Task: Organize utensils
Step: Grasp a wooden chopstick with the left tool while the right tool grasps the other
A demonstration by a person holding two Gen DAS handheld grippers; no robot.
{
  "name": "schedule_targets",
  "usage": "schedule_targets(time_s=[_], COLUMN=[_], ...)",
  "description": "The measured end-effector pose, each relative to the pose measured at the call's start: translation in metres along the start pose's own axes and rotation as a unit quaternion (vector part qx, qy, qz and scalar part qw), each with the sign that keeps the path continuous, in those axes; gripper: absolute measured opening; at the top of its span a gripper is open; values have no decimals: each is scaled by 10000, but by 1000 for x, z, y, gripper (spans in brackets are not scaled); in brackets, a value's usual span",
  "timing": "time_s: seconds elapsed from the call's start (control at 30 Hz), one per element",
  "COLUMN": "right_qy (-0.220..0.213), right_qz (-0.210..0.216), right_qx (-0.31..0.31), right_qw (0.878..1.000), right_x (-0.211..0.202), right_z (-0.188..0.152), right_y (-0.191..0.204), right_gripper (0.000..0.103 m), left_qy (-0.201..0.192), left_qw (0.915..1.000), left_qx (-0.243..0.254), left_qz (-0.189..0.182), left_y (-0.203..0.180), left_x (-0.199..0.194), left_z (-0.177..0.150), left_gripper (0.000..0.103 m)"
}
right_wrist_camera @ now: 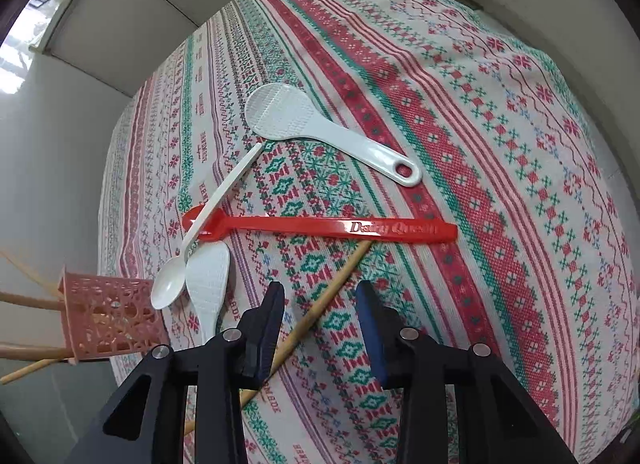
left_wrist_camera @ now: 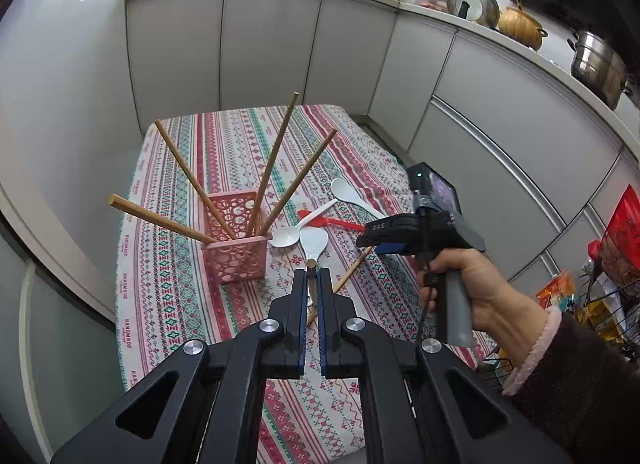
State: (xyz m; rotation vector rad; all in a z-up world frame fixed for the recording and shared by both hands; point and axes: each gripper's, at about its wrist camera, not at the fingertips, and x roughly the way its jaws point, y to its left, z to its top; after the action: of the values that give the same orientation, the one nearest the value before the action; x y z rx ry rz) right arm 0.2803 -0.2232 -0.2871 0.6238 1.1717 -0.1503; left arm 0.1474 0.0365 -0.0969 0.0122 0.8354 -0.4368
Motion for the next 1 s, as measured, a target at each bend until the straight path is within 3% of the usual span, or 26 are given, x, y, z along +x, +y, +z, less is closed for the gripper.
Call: schedule_targets(time_s=[0.1, 0.13, 0.33, 0.6, 0.7, 0.73, 0.8, 0.83, 0.87, 0.97, 1.0], right_qy=[-151, -172, -161, -288, -277, -242, -208, -210, -226, -191, -163], right_qz=[-340, -335, 87, 621, 572, 468, 282, 225, 198, -8, -116], right_qx=[-42, -40, 153, -112, -104, -56, 9, 27, 20, -180, -241], right_qw=[9993, 9993, 9997, 9976, 9979, 9986, 9994, 9995, 9995, 9997, 9995], right_x=[4, 5, 1, -39, -46, -46, -42, -39, -37, -22, -15], right_z=[0, 1, 3, -7, -6, -5, -4, -3, -2, 2, 2], right_y=[7, 7, -5, -10, -12, -13, -13, -12, -10, 10, 17], right_gripper=[13, 11, 3, 2, 4, 9, 29, 46, 52, 53, 48], left_qy=[-16, -32, -167, -430, -466, -481, -525, -554, -578, -632, -646], left_qw=[10000, 10000, 9998, 9988, 9986, 9985, 9982, 9979, 9976, 9970, 9969], left_qx=[-35, -47, -104, -208, -242, -237, -199, -176, -167, -202, -224], left_qz=[21, 34, 73, 52, 62, 99, 220, 293, 334, 386, 398], left_y=[2, 3, 6, 10, 10, 10, 9, 9, 9, 14, 16], left_x=[2, 2, -3, -17, -20, -21, -22, -23, -24, -28, -28], left_z=[0, 0, 1, 5, 5, 5, 5, 5, 5, 5, 5], left_gripper=[4, 4, 4, 4, 4, 4, 4, 4, 4, 4, 4])
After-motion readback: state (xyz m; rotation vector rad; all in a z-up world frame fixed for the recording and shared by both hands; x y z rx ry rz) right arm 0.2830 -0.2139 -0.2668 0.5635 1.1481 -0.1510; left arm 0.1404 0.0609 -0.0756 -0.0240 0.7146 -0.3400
